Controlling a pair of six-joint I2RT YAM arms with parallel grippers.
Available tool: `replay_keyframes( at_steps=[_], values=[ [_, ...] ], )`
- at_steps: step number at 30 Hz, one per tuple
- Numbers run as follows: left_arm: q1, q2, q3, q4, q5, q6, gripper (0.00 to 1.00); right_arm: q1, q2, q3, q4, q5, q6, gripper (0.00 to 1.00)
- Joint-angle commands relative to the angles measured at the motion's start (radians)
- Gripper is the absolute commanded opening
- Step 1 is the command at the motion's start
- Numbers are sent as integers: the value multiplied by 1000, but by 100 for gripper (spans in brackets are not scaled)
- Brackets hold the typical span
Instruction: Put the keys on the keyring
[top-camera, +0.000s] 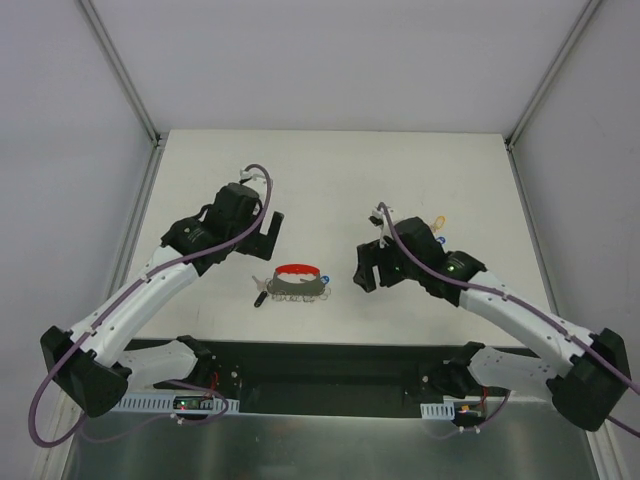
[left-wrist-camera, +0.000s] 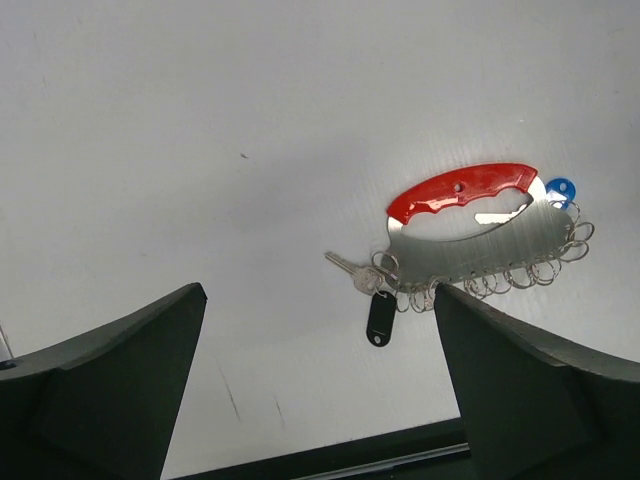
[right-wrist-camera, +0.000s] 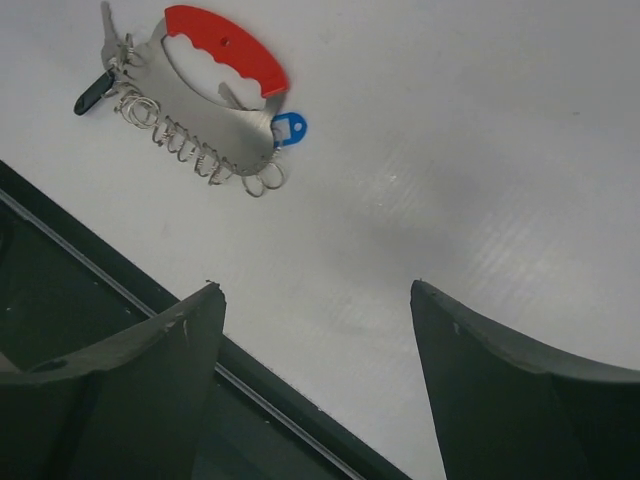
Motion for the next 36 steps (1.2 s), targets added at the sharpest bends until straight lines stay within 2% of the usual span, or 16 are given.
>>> replay_keyframes(
  at_steps=[1, 6, 12, 13, 14, 31, 36],
  values=[
    [20, -89, -85, 163, -16, -16, 99, 6, 128, -9, 229, -182, 119, 75],
    [35, -126, -107, 188, -29, -16, 99, 20, 319, -12, 373, -232, 185, 62],
    [34, -133, -133, 202, -58, -6, 99, 49, 503, 14, 480, -265, 217, 37],
    [34, -135, -134, 205, -59, -5, 99, 57, 524, 16, 493, -274, 221, 31],
    [35, -133, -135, 205, -61, -3, 99, 60, 540, 19, 517, -287, 225, 29],
    [37, -123, -144, 217, -23, -2, 99, 81, 672, 16, 565, -268, 214, 22],
    [37, -123, -145, 217, -23, 0, 99, 92, 641, 10, 548, -278, 202, 7]
  ],
)
